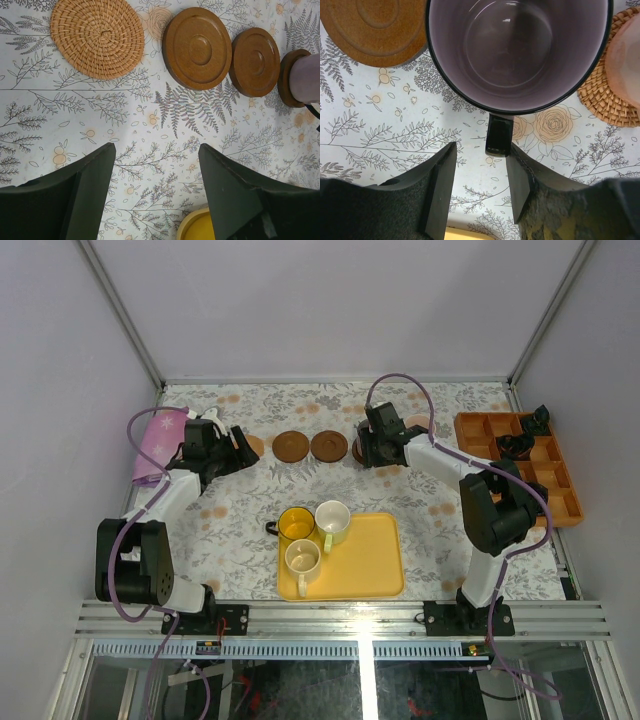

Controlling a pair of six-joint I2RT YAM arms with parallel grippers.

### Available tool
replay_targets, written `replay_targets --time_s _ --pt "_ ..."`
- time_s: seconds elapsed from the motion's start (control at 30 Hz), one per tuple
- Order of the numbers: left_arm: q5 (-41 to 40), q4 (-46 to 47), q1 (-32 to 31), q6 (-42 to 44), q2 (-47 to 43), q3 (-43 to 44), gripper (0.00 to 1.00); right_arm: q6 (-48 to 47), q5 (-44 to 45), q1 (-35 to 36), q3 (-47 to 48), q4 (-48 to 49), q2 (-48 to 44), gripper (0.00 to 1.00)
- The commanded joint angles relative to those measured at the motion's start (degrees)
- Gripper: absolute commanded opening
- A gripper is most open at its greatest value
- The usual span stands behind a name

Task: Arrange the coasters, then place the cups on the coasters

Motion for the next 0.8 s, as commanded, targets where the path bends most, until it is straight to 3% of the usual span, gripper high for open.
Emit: replay_targets --time_s 0.0,0.37,0.63,0.77 --pt "-0.1 0.7 -0.3 0.7 0.7 1.6 0.68 0.2 -1.1 -0.1 1.2 0.8 -0.2 0.51" --pt "-0.3 0.6 -0.2 0.8 0.4 1.4 0.68 1.2 1.1 -0.1 -1.5 0.5 -2.9 0.51" --pt "-0.4 0.7 -0.3 0.7 0.2 1.0 0.68 3.0 1.5 -0.1 -8.6 0.9 -12.6 0.55" --pt "-0.5 0.7 -0.3 0.7 -0.2 0.9 0.68 3.9 2.1 0.0 -12.8 0.9 -16.8 0.52"
